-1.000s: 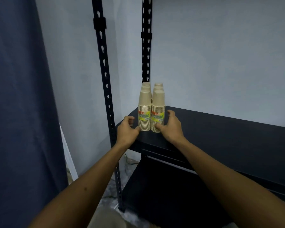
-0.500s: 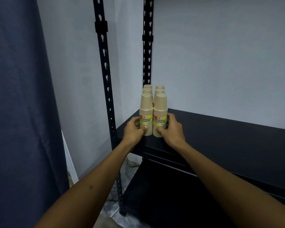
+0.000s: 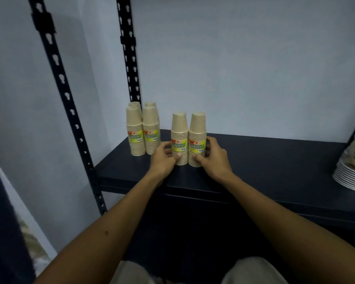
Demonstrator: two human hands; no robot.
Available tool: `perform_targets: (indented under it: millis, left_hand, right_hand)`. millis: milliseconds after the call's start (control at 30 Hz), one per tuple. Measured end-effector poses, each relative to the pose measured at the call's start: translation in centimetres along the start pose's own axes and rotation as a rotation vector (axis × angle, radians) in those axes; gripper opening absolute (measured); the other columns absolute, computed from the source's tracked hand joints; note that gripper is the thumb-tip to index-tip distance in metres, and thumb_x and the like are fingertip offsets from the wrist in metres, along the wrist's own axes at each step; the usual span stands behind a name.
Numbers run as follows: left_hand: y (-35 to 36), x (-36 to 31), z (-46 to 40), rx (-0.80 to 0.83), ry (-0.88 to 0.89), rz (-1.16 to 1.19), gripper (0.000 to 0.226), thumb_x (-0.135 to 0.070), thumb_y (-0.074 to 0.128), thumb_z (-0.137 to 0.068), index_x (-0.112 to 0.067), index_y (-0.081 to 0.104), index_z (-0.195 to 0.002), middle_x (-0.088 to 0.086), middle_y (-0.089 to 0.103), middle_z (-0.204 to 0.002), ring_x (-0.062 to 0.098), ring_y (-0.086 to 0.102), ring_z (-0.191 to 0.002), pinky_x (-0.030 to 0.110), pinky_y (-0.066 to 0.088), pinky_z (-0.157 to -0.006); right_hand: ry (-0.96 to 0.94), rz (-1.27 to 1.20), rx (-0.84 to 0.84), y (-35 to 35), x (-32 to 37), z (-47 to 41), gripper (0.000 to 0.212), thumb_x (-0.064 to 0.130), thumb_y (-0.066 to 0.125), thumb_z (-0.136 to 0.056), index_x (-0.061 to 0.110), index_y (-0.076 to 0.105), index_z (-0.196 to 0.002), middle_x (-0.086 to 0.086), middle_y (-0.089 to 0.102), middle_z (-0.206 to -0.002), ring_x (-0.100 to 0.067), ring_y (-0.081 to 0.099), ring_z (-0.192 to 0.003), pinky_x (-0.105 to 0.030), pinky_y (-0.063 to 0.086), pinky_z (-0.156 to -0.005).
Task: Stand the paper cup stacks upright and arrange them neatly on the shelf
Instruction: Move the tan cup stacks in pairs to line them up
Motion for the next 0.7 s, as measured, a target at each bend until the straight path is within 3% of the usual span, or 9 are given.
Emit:
perform_targets:
  millis: [167,333,567,700]
  left_hand:
    - [5.0,-0.6,-2.0,0.041,0.013,-0.019,0.047,-0.009,0.072,-0.082,-0.012,0.053,-0.125,0.006,0.064,-0.114,0.016,0.061,-0.102,0.032,0.051,-0.091]
    - [7.4,-0.3,-4.3,0.053,0.011,-0.056,0.048,-0.011,0.072,-0.083,-0.008,0.055,-0.127,0.004,0.065,-0.116,0.017,0.062,-0.105,0.038,0.05,-0.098]
    - [8.3,-0.5,-5.2,0.046,0.109,-0.164,0.046,-0.013,0.068,-0.087,-0.009,0.054,-0.13,0.004,0.065,-0.119,0.013,0.06,-0.105,0.028,0.048,-0.093]
    - [8.3,-0.7,-5.1,0.058,0.135,-0.181,0.046,-0.014,0.068,-0.087,-0.009,0.054,-0.131,0.005,0.065,-0.122,0.013,0.06,-0.108,0.025,0.046,-0.092]
  right_hand:
    - [0.03,0.035,-0.05,-3.9,-2.9,-1.0,0.06,0.022,0.074,-0.083,0.016,0.044,-0.135,-0.001,0.062,-0.126,-0.007,0.058,-0.103,-0.028,0.05,-0.09]
    - [0.029,0.06,-0.026,-5.4,-4.4,-2.7,0.057,0.023,0.072,-0.085,0.015,0.044,-0.134,-0.003,0.061,-0.128,-0.012,0.06,-0.109,-0.027,0.049,-0.09]
    - [0.066,-0.024,-0.039,-5.3,-6.2,-3.8,0.054,0.022,0.073,-0.084,0.015,0.049,-0.131,0.005,0.062,-0.119,-0.004,0.059,-0.1,-0.008,0.045,-0.077]
    - [0.104,-0.031,-0.001,-5.1,-7.2,-4.1,0.056,0.019,0.076,-0.081,0.015,0.051,-0.131,0.003,0.065,-0.117,-0.007,0.063,-0.101,-0.024,0.053,-0.088]
Point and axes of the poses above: each hand's wrist, its own z-axis away from the middle knuckle, its own y-axis out of the palm, x = y × z, the point moved 6 cm from there along -z, towards the middle knuckle
